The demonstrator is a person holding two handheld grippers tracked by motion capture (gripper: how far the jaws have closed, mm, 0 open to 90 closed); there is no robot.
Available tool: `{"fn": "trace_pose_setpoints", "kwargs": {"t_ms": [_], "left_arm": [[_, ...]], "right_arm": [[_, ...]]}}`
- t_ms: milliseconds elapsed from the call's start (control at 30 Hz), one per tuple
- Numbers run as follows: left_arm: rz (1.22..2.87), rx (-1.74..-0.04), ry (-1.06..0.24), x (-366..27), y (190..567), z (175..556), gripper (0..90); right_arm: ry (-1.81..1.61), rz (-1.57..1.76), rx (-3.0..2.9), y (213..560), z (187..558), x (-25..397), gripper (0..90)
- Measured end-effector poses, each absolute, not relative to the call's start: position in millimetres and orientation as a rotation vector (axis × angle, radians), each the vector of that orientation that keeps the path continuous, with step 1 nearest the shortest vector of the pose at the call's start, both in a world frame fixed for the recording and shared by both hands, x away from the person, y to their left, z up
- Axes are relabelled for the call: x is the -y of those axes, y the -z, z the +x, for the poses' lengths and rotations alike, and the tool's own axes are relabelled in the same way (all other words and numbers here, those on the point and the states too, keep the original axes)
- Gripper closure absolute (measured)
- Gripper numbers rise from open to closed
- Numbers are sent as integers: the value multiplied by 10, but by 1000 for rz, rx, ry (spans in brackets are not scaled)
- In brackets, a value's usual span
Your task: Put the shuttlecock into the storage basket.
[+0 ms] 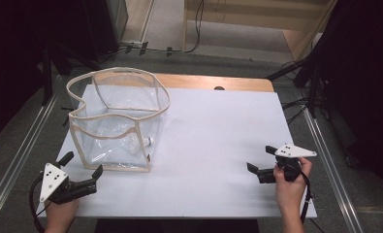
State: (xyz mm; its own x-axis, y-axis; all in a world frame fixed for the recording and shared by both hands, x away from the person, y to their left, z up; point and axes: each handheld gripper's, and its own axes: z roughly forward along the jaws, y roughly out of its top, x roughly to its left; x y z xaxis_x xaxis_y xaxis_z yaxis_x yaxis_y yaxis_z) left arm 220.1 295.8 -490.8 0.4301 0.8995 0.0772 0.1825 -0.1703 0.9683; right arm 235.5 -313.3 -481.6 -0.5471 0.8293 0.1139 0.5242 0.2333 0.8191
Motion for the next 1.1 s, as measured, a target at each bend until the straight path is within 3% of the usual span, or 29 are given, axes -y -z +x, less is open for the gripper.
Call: {"fn": "trace_pose_setpoints", "kwargs": {"t_ms": [1100], "left_arm": [[1634,-967,-860,-2956,4909,2203,0]], "right_arm": [[-1234,1349,-2065,4991,2062,3591,0]]}}
